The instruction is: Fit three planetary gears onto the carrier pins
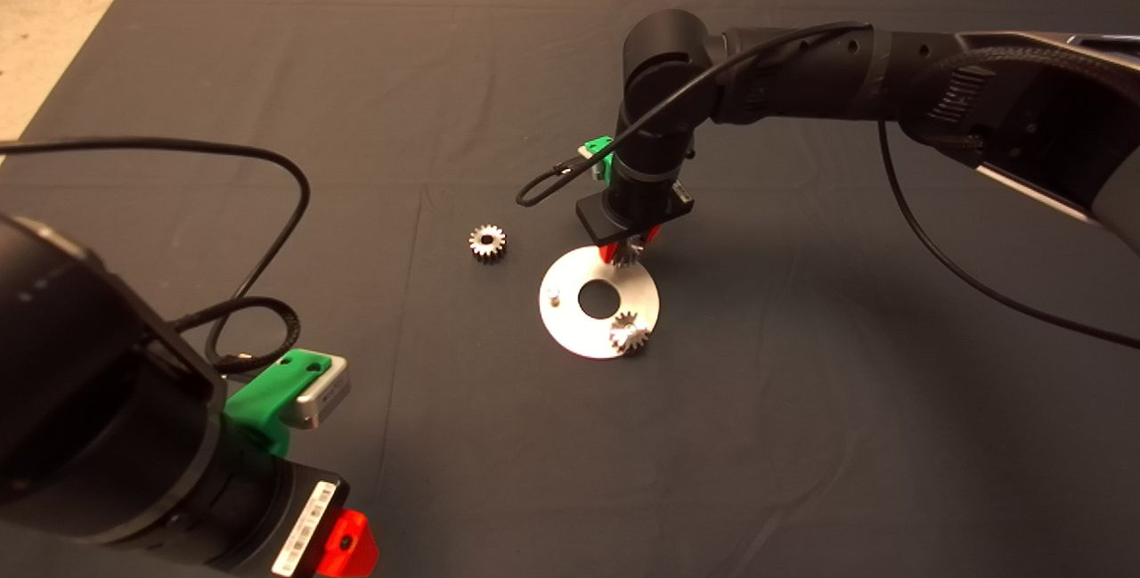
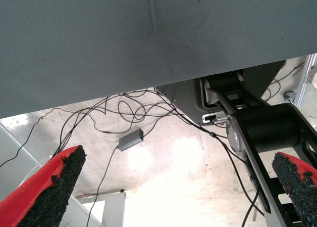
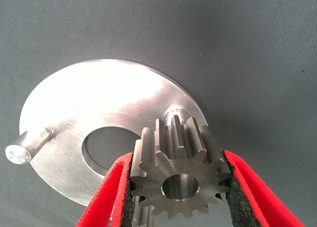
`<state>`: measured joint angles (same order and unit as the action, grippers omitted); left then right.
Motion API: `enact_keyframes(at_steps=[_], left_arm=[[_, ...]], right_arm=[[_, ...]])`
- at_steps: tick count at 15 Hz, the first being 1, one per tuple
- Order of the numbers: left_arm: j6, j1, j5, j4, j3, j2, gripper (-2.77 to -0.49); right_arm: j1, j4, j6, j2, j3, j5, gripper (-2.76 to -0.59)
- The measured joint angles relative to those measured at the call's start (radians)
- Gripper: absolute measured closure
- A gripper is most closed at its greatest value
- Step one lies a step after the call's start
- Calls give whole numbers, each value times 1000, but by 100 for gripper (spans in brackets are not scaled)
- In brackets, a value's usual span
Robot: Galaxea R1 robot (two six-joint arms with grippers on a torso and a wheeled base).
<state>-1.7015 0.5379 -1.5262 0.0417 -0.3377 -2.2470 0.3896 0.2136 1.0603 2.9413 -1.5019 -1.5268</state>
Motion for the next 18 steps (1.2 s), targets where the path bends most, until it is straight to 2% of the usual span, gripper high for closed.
enact_keyframes(at_steps=[18], left_arm=[[0, 0, 0, 0, 0, 0, -275]], right_arm=[[-3, 0, 0, -13, 5, 3, -107]])
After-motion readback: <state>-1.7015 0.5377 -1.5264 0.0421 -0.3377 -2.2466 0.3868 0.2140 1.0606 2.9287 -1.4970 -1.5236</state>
